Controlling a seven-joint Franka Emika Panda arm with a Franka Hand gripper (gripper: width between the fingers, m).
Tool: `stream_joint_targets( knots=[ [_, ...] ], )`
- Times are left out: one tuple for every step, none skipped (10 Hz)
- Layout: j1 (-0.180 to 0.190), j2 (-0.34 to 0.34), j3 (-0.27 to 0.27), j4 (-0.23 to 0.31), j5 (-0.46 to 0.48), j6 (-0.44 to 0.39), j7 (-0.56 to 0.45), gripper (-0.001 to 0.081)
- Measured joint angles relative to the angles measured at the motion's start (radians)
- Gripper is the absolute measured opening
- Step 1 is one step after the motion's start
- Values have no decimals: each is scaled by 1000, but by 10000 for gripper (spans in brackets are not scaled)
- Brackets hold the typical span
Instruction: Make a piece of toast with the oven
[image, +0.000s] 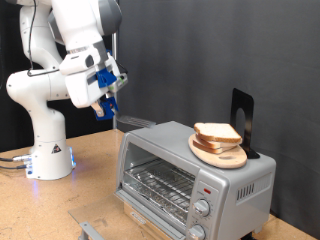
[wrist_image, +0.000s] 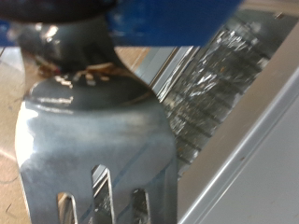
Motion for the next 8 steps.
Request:
stream_joint_targets(
  knots=[
    [5, 23, 0, 8, 14, 22, -19, 438],
    [11, 39, 2, 14, 32, 38, -37, 438],
    [19, 50, 5, 19, 48, 47, -47, 438],
    [29, 56, 8, 24, 62, 47, -52, 438],
    [38, 61, 11, 27, 69, 47, -54, 438],
    [43, 64, 16, 27, 70, 47, -54, 438],
    [45, 66, 22, 27, 70, 47, -54, 438],
    [46, 69, 25, 28, 70, 34, -53, 438]
  ],
)
